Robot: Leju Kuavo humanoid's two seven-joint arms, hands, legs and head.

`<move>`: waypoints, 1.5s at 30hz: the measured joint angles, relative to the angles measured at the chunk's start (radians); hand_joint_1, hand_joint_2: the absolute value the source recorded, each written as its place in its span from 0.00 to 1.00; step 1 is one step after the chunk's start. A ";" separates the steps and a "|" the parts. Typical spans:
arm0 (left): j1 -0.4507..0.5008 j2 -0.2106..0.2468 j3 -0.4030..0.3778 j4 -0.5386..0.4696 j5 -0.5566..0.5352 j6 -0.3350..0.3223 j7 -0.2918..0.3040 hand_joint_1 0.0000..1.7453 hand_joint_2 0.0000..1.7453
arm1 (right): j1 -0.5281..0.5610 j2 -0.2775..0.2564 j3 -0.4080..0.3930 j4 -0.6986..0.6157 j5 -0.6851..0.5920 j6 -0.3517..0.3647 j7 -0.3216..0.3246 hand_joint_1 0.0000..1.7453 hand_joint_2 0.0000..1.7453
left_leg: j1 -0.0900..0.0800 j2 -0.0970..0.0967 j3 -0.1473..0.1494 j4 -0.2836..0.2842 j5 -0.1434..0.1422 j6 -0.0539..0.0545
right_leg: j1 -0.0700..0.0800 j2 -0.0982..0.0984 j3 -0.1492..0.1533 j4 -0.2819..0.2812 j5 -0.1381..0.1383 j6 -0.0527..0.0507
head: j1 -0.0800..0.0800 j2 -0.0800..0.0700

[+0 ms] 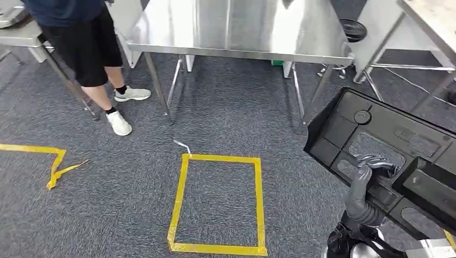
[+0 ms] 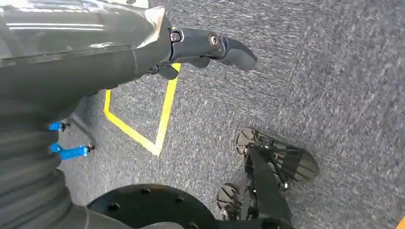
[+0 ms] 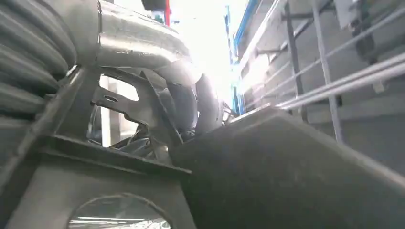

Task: Take the parts from the cabinet and place them on the table.

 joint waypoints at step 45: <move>-0.002 -0.010 0.012 0.000 0.010 0.045 -0.024 0.00 1.00 | -0.043 0.029 -0.002 -0.002 0.117 0.045 0.021 1.00 1.00 | -0.003 -0.064 -0.014 0.000 0.016 0.006 | -0.014 0.003 0.047 -0.047 0.010 0.018 | 0.002 0.000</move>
